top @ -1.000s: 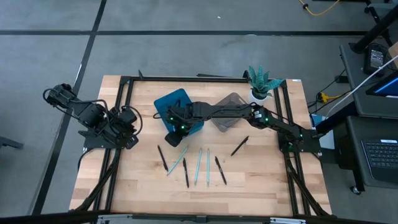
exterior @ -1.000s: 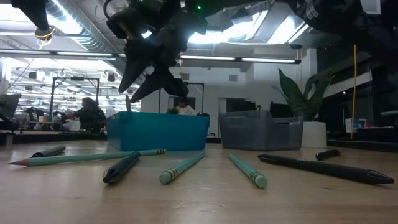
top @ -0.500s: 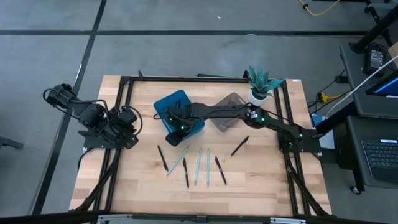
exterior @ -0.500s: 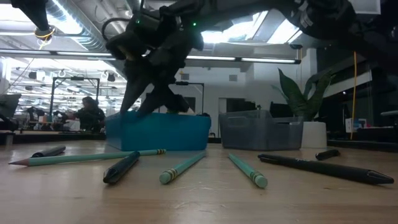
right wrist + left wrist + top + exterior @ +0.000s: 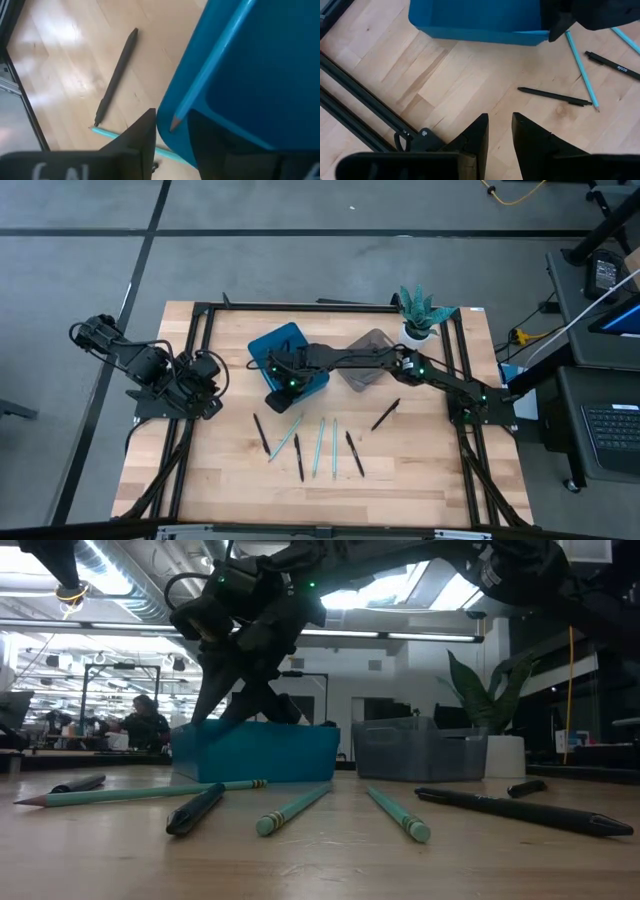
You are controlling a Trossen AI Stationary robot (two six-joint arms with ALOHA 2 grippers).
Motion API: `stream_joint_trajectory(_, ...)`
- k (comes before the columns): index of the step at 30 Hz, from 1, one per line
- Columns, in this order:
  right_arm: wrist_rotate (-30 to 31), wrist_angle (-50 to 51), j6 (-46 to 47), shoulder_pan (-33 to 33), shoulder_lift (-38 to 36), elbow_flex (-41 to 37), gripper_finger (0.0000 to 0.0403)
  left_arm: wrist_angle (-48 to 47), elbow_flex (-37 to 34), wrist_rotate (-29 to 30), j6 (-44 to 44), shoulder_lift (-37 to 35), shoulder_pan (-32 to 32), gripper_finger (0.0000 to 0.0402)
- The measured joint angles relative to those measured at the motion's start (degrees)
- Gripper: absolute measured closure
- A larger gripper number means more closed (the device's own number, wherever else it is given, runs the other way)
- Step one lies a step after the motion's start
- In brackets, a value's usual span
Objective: Sort pens & pencils
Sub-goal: Put the blue pencil into the blue bin
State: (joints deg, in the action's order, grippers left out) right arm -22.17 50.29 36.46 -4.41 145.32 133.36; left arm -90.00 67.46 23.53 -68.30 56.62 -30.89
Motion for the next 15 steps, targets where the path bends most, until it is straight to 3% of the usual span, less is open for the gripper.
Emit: stream_joint_trajectory(15, -4.15, -4.98, -0.56, -0.52, 0.04, 0.00, 0.0306, 0.00, 0.00, 0.39, -0.01, 0.02, 0.00, 0.0321)
